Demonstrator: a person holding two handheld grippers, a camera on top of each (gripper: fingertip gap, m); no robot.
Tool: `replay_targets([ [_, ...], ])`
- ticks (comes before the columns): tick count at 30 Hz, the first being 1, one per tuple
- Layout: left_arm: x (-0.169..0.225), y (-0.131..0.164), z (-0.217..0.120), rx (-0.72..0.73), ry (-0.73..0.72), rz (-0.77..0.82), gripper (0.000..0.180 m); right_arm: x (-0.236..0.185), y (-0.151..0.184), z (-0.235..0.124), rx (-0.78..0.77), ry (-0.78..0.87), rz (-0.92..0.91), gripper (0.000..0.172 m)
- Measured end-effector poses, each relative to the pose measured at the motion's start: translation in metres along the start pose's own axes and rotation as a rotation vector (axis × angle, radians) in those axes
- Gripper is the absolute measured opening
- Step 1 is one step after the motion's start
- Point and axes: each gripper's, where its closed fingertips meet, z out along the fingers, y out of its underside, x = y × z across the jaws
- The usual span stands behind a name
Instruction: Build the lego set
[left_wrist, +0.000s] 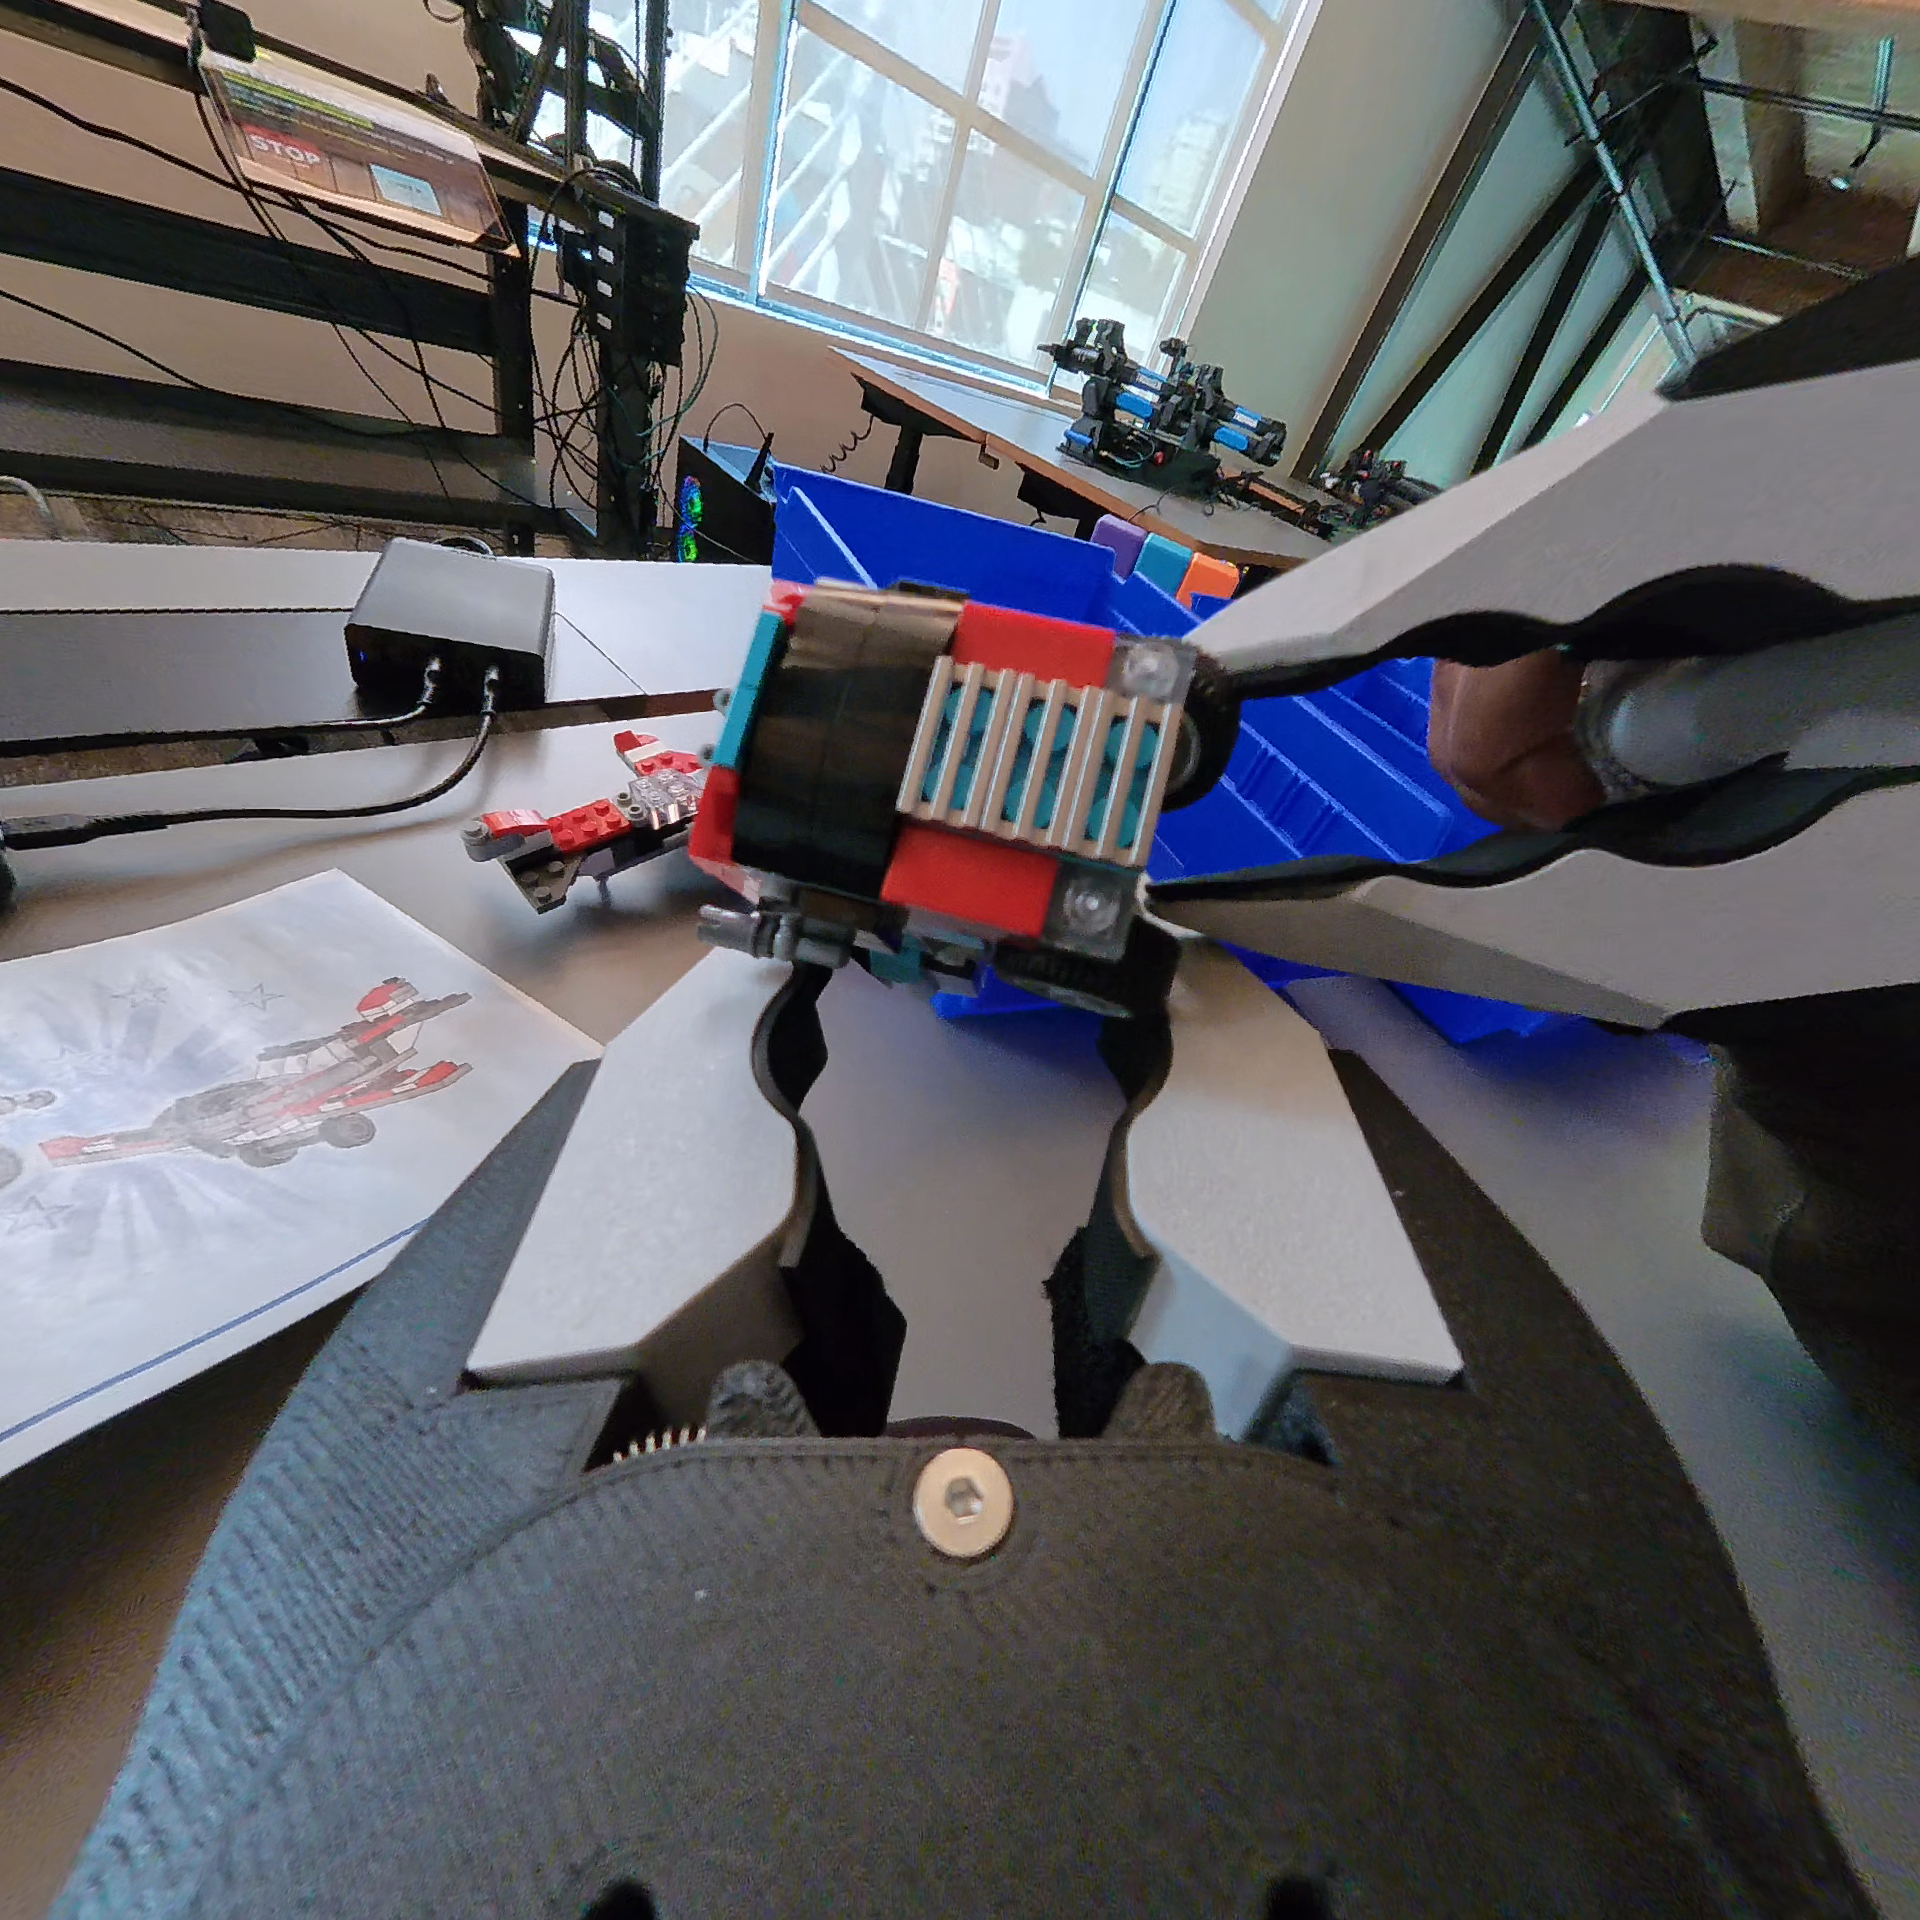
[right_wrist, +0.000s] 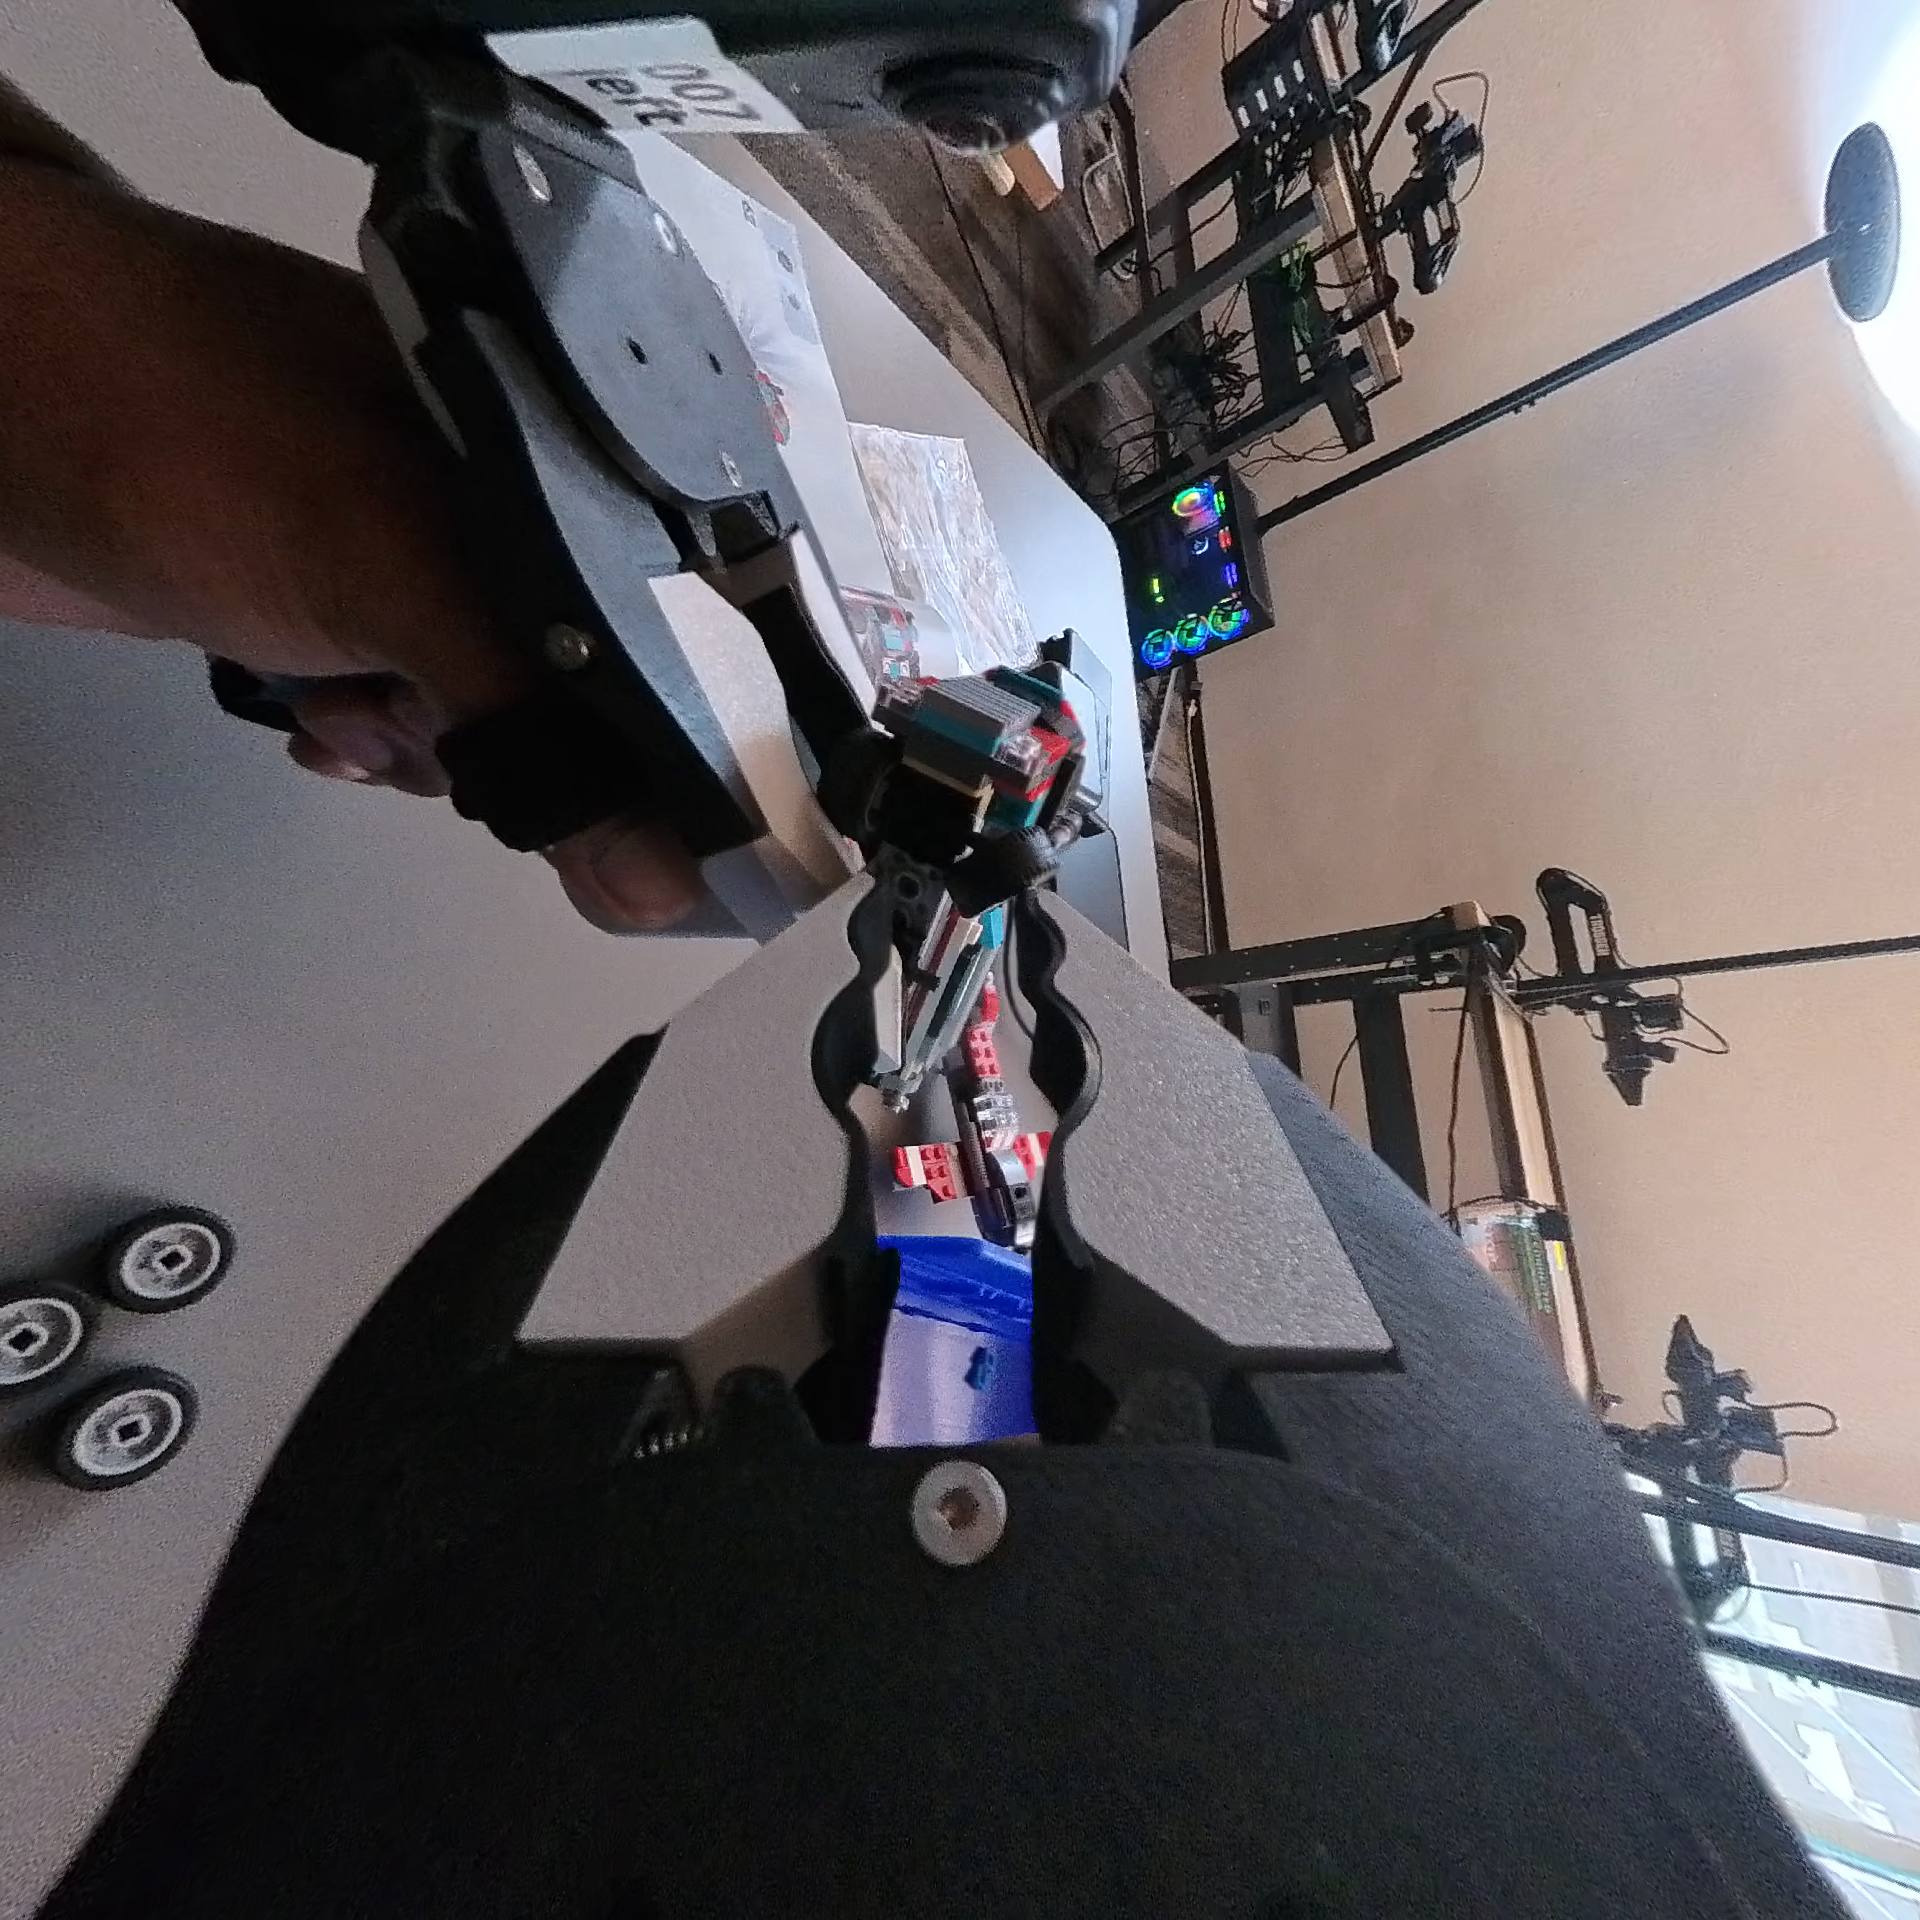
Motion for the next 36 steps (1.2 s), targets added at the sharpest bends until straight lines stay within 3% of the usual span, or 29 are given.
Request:
replay_targets([
  [9, 0.002, 0.004, 0.002, -0.045, 0.018, 0.042, 0.054, 0.003, 0.004, -0.003, -0.019, 0.031, -0.076, 0.014],
  [36, 0.002, 0.034, 0.007, -0.253, 0.05, 0.16, 0.055, -0.016, 0.025, -0.005, -0.114, -0.009, -0.368, 0.012],
])
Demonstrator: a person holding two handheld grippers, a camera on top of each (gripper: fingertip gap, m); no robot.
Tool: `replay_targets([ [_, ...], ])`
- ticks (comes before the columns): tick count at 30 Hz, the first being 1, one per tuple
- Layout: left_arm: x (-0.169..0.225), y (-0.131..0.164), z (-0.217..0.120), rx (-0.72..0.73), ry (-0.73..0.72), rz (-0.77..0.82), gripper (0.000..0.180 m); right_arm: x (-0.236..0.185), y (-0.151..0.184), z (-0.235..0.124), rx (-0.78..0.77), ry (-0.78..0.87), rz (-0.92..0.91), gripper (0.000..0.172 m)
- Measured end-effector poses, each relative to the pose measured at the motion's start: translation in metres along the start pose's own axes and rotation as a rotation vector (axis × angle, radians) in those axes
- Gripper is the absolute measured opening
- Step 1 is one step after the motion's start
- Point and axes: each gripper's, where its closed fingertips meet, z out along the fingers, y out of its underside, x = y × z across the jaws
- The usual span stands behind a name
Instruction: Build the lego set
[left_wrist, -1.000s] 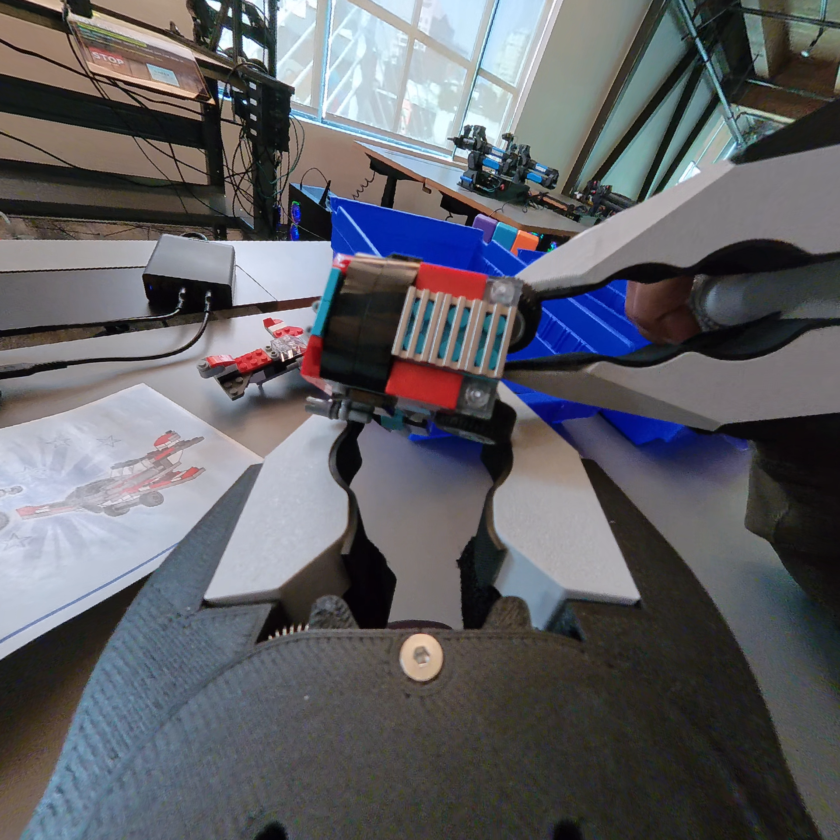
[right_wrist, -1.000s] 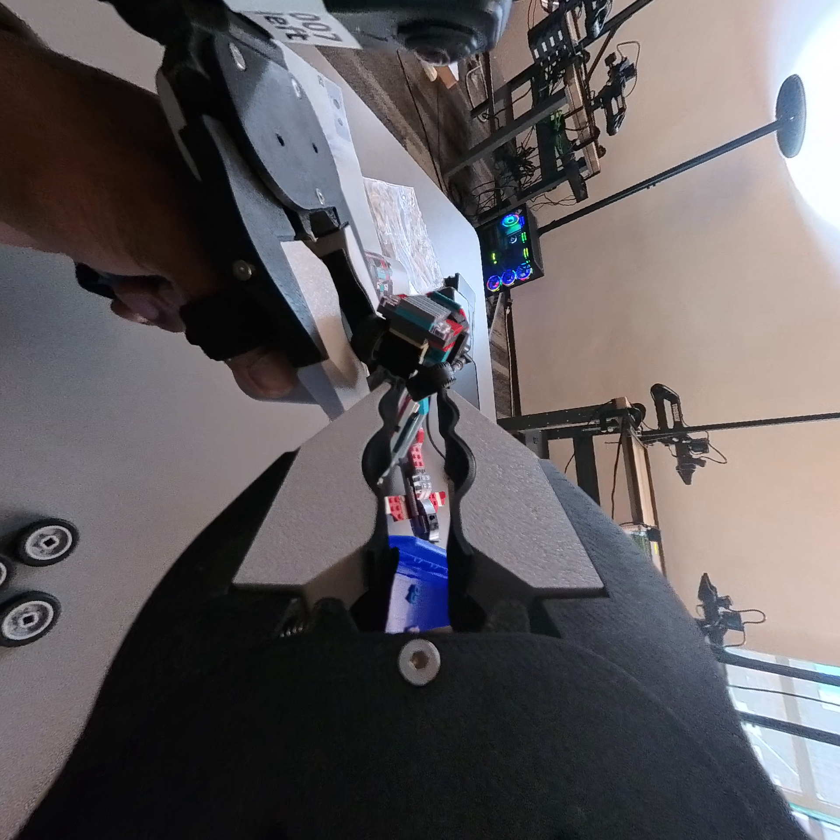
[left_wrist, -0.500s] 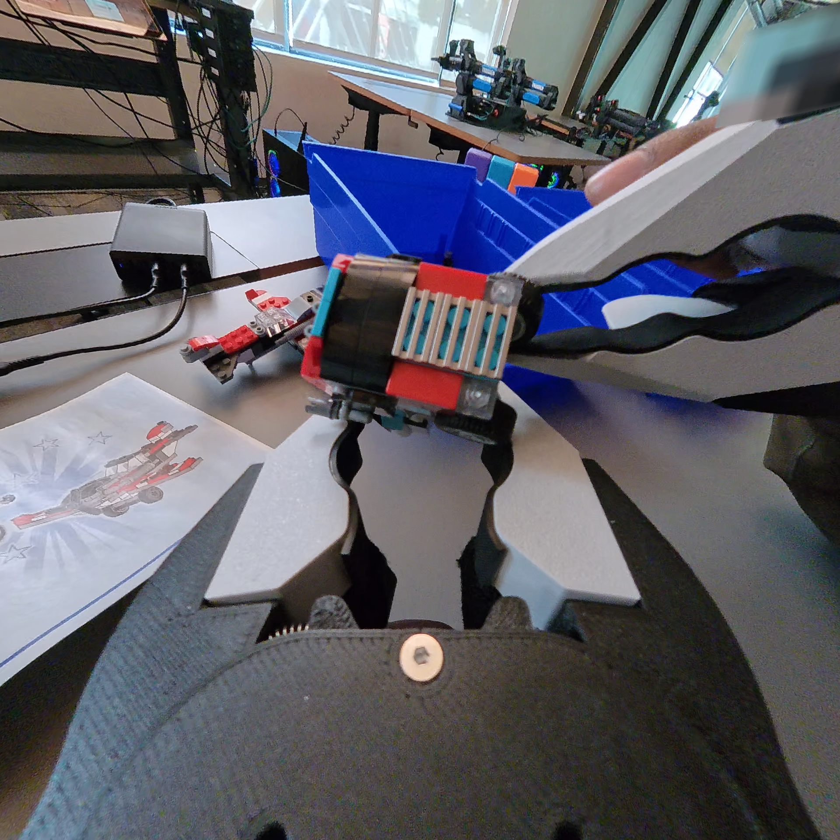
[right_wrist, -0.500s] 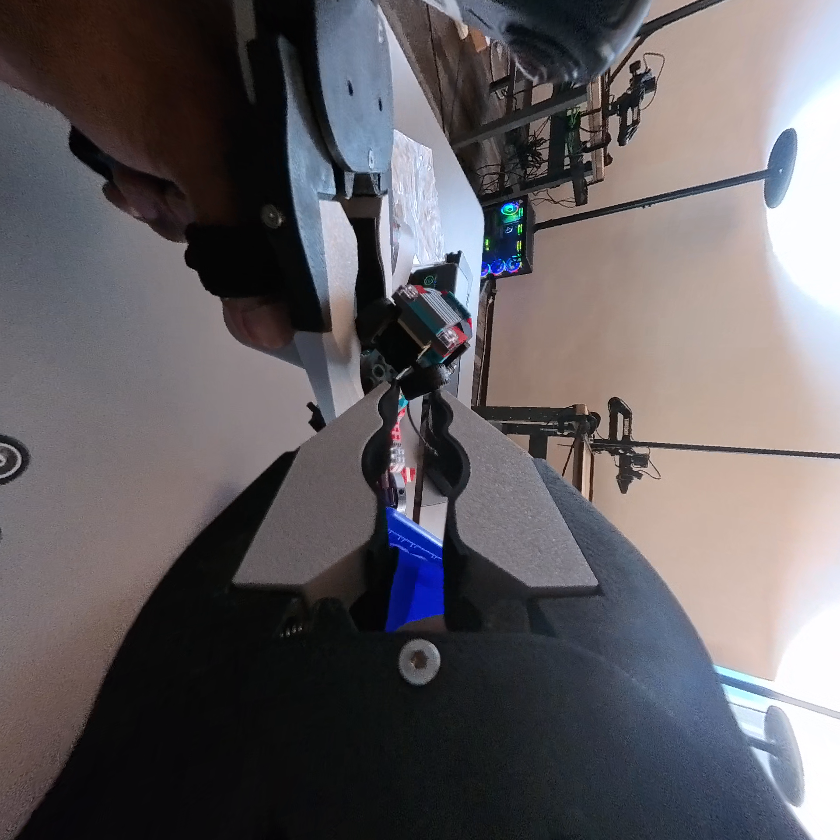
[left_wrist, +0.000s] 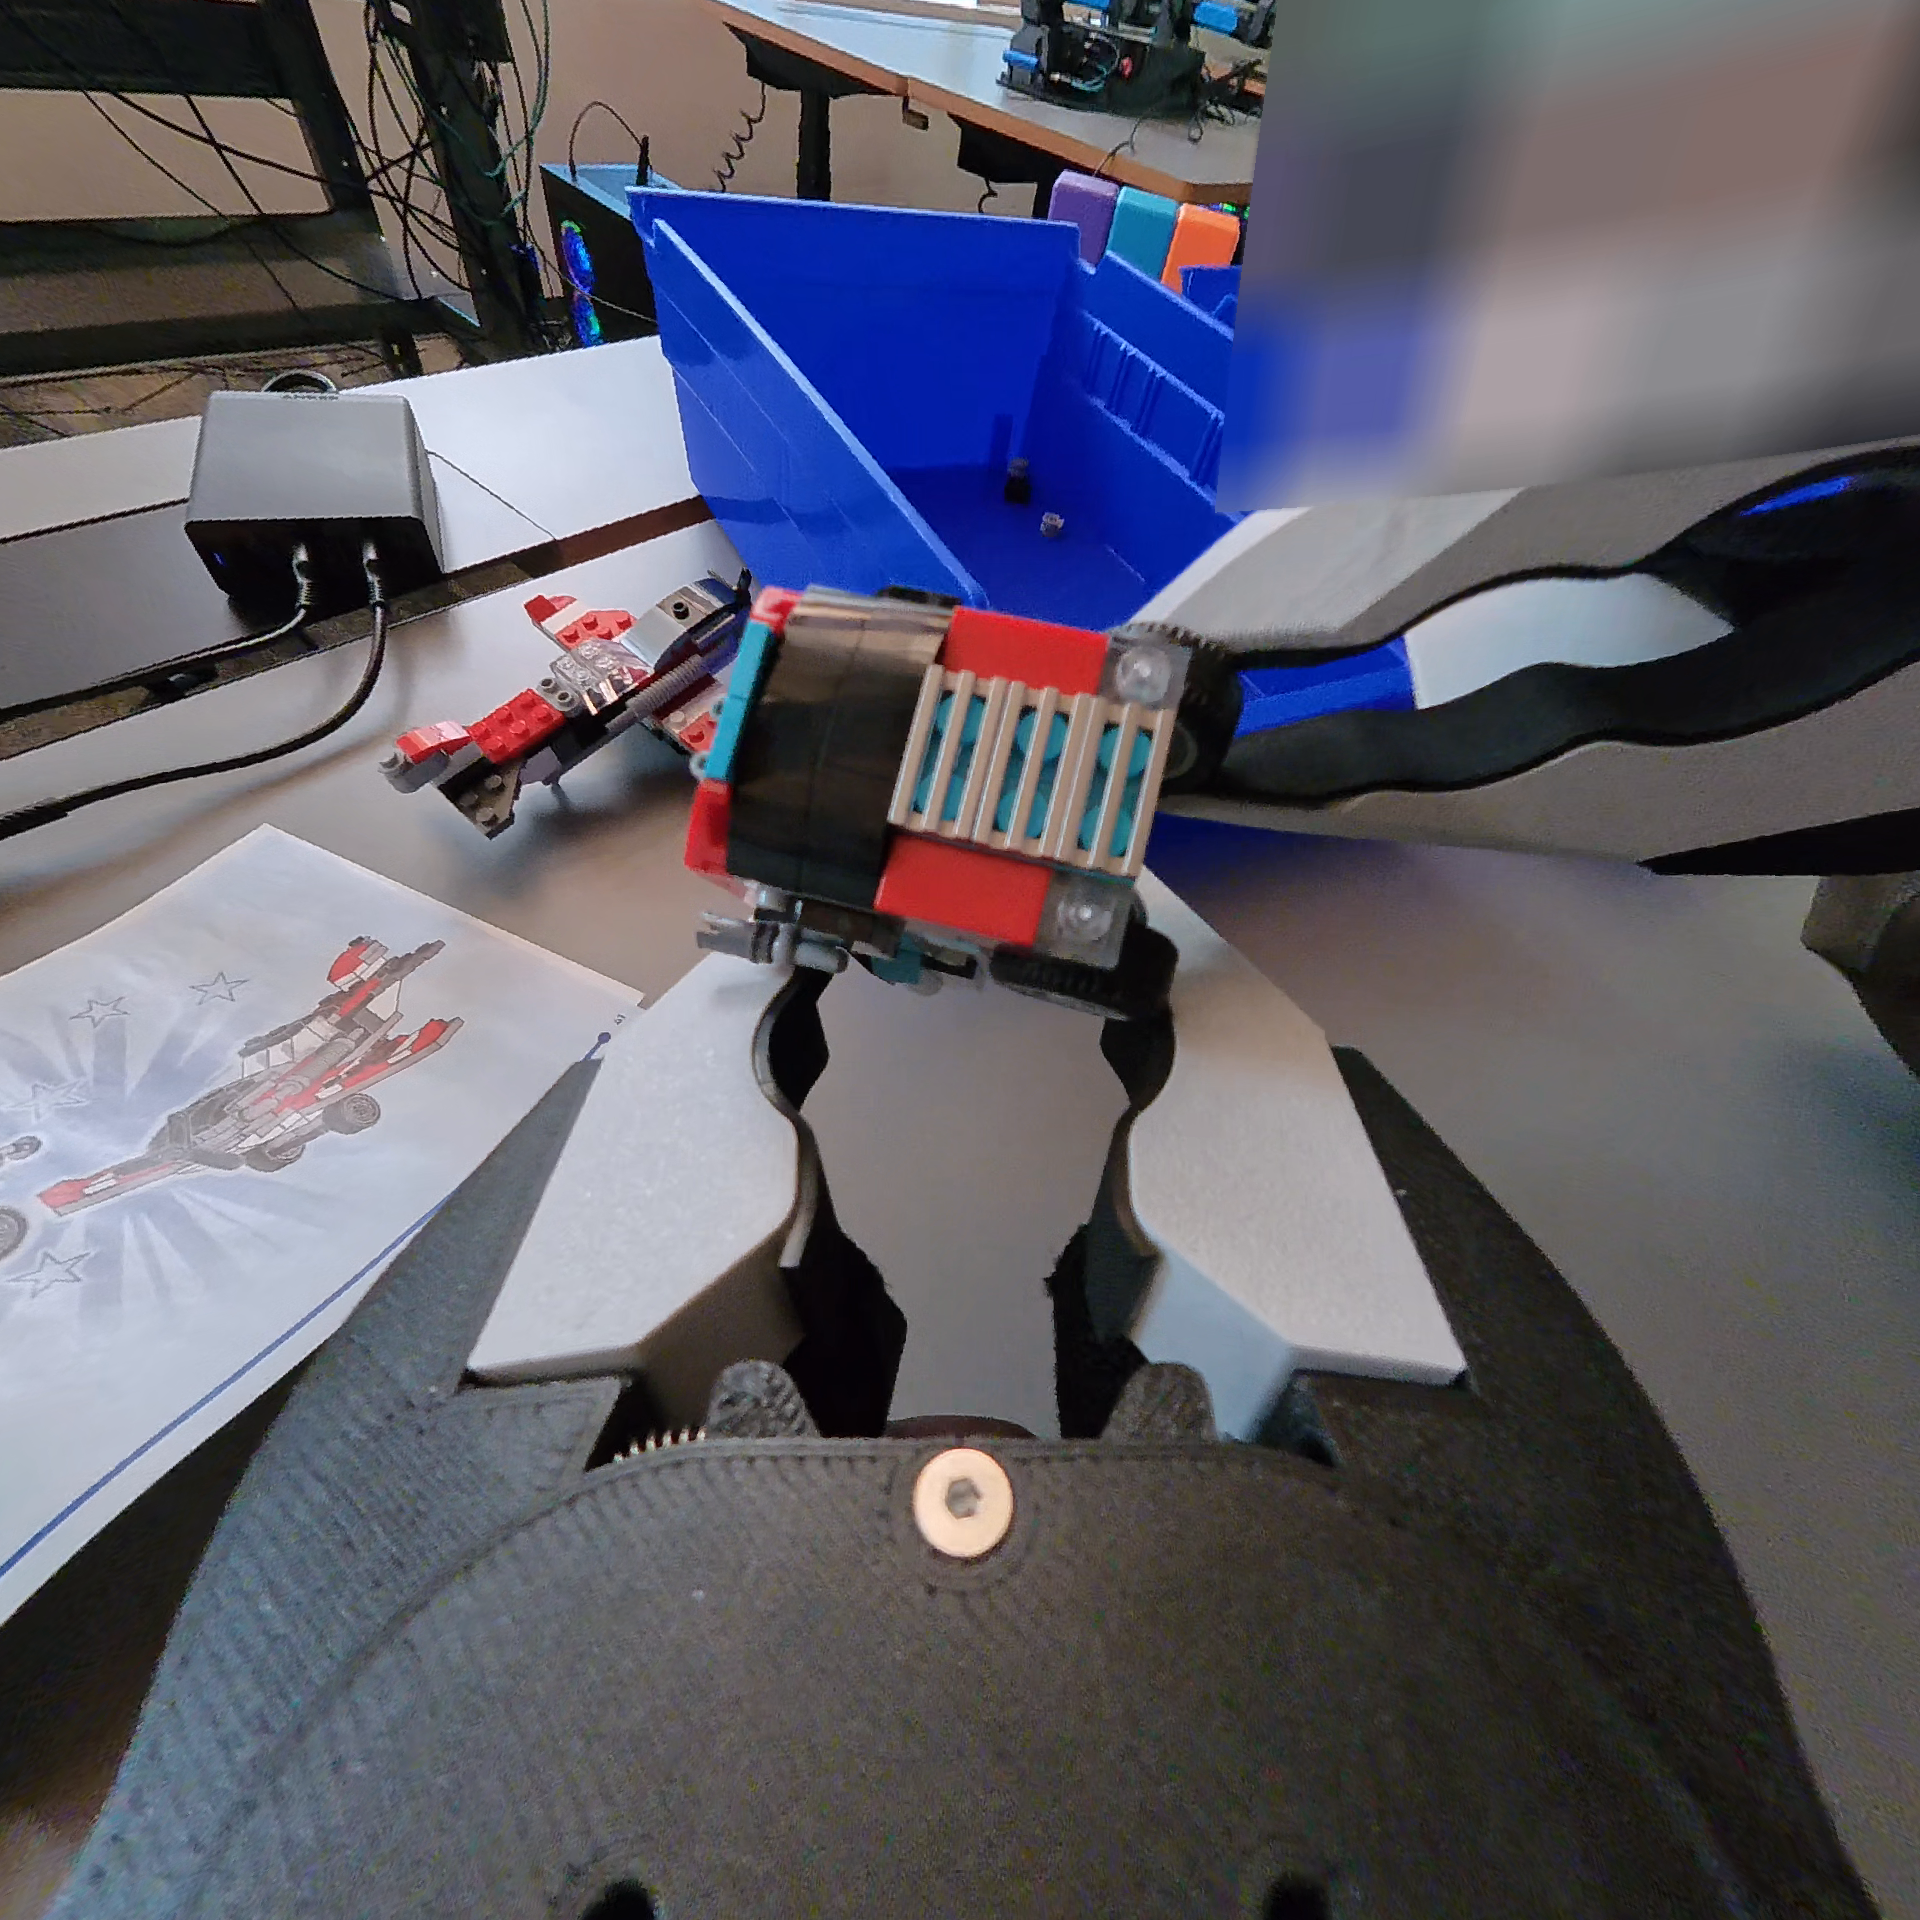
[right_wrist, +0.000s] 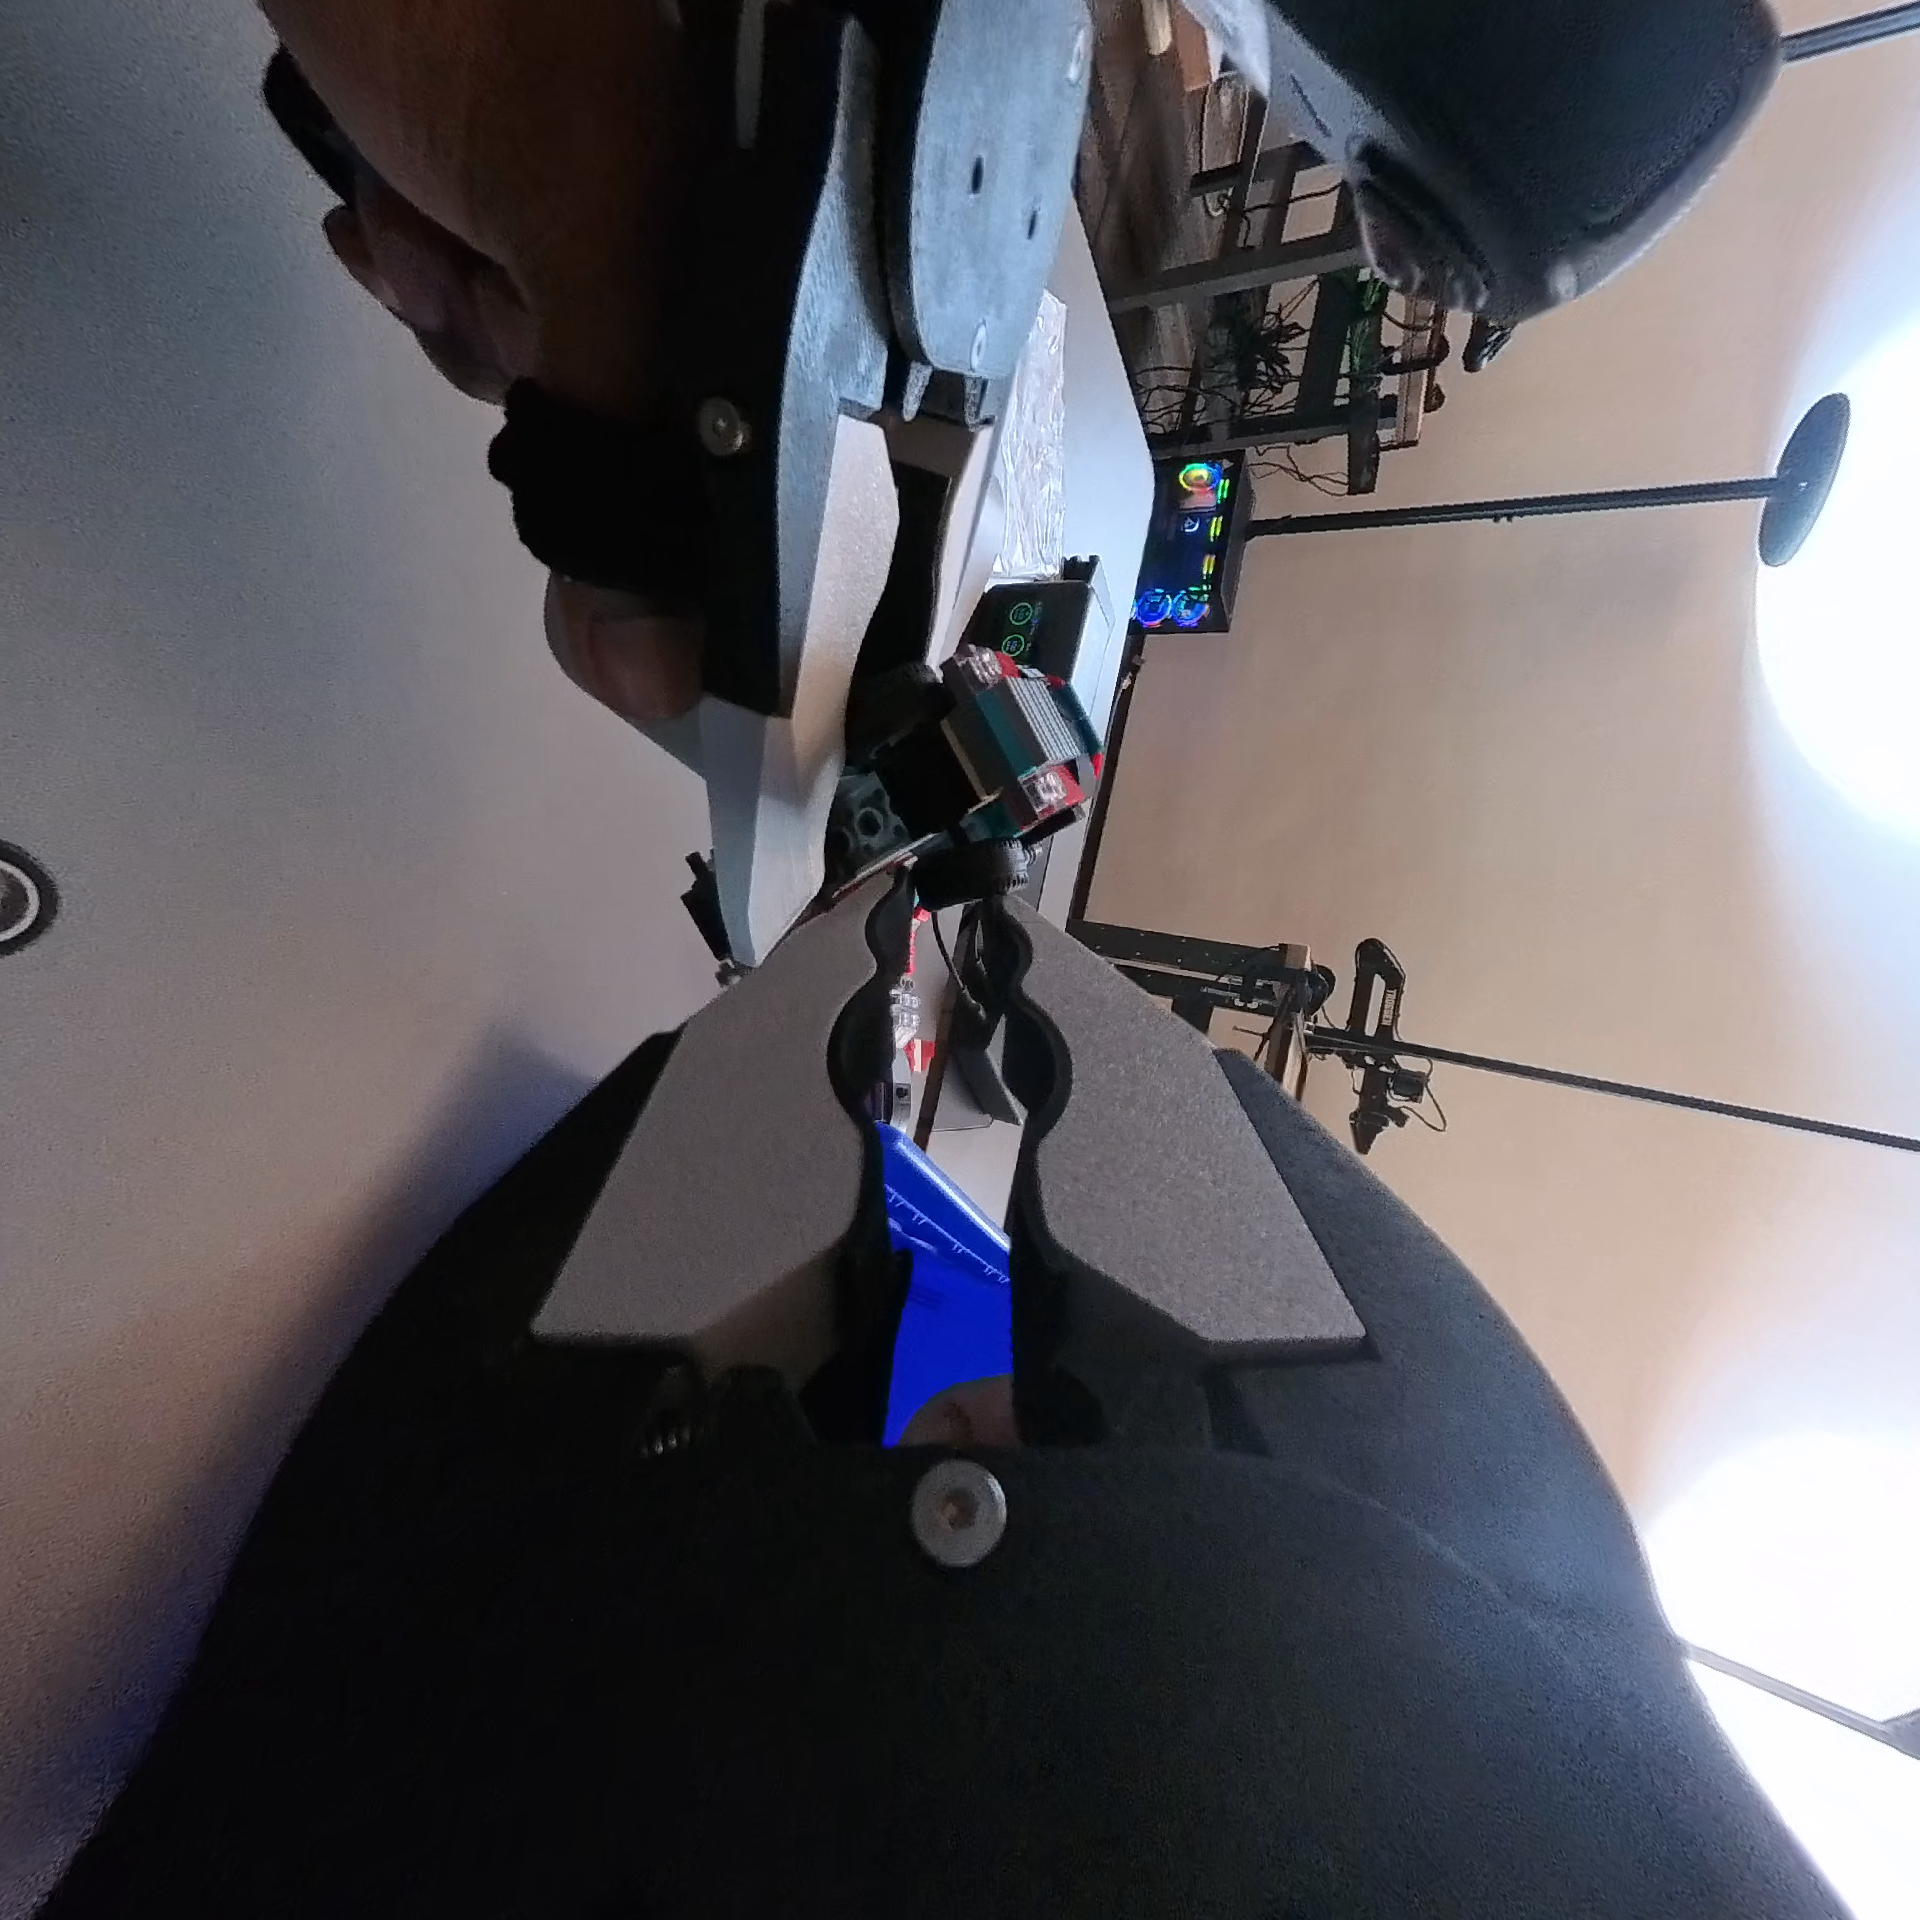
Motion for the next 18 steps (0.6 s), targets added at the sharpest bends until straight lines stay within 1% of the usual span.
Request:
replay_targets([
  [12, 0.0, 0.01, 0.003, -0.058, 0.0, 0.015, 0.055, -0.01, 0.0, 0.003, -0.021, -0.021, -0.077, 0.011],
  [18, -0.002, 0.011, 0.005, -0.064, -0.008, 0.012, 0.055, -0.011, 0.001, 0.005, -0.045, -0.016, -0.121, 0.012],
])
